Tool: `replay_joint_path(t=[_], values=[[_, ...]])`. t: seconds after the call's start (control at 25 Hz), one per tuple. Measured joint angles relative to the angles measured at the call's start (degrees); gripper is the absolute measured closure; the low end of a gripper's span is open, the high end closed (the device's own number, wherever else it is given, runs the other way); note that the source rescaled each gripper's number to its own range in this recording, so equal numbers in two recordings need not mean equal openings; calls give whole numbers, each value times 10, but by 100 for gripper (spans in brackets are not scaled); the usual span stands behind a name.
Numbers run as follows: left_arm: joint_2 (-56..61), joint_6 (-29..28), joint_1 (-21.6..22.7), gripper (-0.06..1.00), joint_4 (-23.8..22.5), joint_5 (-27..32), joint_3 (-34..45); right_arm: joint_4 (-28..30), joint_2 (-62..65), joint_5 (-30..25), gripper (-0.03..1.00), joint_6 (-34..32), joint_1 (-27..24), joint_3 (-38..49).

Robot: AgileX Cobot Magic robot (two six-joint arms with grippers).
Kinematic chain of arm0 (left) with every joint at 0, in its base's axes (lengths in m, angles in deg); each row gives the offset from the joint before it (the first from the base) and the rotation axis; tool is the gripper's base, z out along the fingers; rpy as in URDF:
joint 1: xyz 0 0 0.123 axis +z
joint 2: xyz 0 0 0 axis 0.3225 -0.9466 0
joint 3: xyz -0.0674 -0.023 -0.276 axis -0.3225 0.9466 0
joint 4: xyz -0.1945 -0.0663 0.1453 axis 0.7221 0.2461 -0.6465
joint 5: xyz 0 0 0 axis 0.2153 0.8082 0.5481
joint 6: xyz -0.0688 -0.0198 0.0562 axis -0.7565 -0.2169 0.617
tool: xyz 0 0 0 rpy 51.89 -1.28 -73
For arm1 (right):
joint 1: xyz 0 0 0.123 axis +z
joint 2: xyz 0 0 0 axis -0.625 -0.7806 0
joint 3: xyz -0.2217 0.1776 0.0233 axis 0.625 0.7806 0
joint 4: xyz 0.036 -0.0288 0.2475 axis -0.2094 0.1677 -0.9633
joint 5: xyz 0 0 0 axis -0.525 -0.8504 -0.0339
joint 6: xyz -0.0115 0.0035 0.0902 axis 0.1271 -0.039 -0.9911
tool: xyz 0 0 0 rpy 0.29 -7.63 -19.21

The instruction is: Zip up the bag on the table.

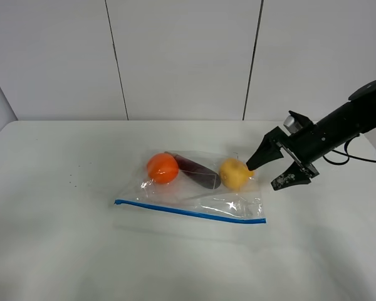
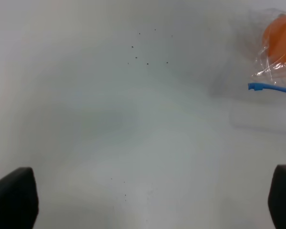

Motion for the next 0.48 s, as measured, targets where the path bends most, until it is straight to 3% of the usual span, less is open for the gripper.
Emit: replay_joint_path(t=[0.32,0.48], values=[[0,0,0,-6,0,-1,0,79,16,6,-3,-69,-37,0],[0,0,0,-6,0,-1,0,193,53,55,-3,-144,-42,0]])
